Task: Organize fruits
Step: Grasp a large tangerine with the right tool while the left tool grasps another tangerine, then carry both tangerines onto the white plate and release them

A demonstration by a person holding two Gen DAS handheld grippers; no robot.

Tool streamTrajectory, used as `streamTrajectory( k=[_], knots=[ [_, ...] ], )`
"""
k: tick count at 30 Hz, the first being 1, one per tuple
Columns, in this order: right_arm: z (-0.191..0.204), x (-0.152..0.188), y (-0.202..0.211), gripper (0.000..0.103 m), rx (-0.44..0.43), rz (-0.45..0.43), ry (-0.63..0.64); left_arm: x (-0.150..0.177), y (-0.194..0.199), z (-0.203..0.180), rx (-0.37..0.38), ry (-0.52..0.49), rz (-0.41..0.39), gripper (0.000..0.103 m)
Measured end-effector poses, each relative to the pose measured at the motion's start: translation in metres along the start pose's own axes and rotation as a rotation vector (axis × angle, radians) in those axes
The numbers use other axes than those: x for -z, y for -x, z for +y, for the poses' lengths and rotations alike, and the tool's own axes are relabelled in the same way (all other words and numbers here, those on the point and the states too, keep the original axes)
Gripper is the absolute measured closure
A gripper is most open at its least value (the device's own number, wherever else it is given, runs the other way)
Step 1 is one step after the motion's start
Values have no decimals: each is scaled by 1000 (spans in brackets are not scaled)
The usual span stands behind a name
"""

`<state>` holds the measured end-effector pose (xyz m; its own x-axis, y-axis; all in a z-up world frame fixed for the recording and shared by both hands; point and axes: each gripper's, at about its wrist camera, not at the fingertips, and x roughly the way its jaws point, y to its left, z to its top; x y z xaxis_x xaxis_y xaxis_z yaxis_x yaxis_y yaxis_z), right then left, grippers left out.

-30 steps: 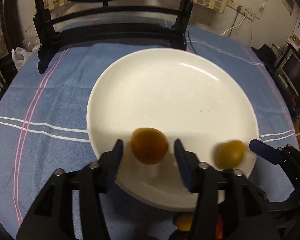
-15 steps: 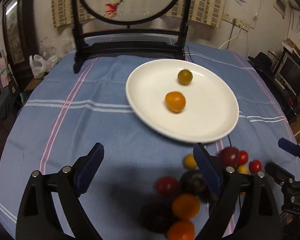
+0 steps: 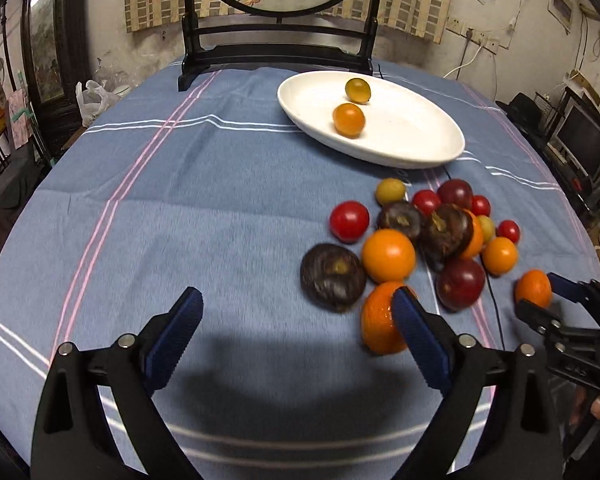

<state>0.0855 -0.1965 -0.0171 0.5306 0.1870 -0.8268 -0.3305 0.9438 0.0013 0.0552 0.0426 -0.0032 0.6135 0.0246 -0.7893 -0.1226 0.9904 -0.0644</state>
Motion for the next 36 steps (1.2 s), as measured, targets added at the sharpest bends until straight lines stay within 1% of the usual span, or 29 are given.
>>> streamTrajectory(
  k=[1, 2, 3, 5, 8, 12, 17, 18, 20, 21, 22, 23, 24, 27, 29, 32, 36],
  knots=[
    [1, 1, -3, 28, 5, 7, -4, 2, 2, -1, 5, -4, 0, 10],
    [2, 2, -5, 36, 5, 11, -5, 6, 4, -1, 9, -11, -1, 10],
    [3, 3, -9, 53, -1, 19, -6, 7, 4, -2, 9, -16, -1, 10],
    [4, 4, -8, 60, 11, 5, -7, 7, 6, -4, 7, -23, -2, 10],
    [3, 8, -6, 60, -13, -4, -12, 9, 7, -5, 13, -24, 3, 10],
    [-6, 9, -4, 60, -73, -11, -57, 10, 8, -13, 23, -43, 7, 10],
    [-7, 11, -3, 59, -96, -13, -63, 15, -2, -27, 19, -87, 26, 11],
    [-8, 11, -3, 59, -100, -14, -66, 15, -7, -29, 17, -91, 36, 14],
    [-9, 11, -2, 59, -108, -14, -70, 16, -18, -31, 30, -99, 77, 39],
    [-8, 12, -2, 59, -110, -15, -71, 16, -24, -31, 36, -96, 101, 43],
    [-8, 12, -2, 59, -112, -16, -72, 17, -26, -30, 30, -95, 99, 46],
    [-8, 12, -1, 59, -115, -16, -72, 17, -26, -31, 19, -103, 86, 58],
    [-9, 12, -1, 59, -115, -16, -72, 17, -27, -31, -1, -114, 79, 60],
    [-8, 14, 1, 59, -117, -21, -66, 15, -27, -25, 31, -84, 96, 61],
    [-8, 16, 5, 59, -131, -27, -64, 14, -24, -23, 32, -88, 98, 61],
    [-8, 14, 11, 59, -158, -33, -64, 5, -11, -19, 44, -103, 65, 61],
    [-3, 2, 31, 59, -162, -79, -34, -17, 8, -20, 76, -119, 2, 61]
  ],
)
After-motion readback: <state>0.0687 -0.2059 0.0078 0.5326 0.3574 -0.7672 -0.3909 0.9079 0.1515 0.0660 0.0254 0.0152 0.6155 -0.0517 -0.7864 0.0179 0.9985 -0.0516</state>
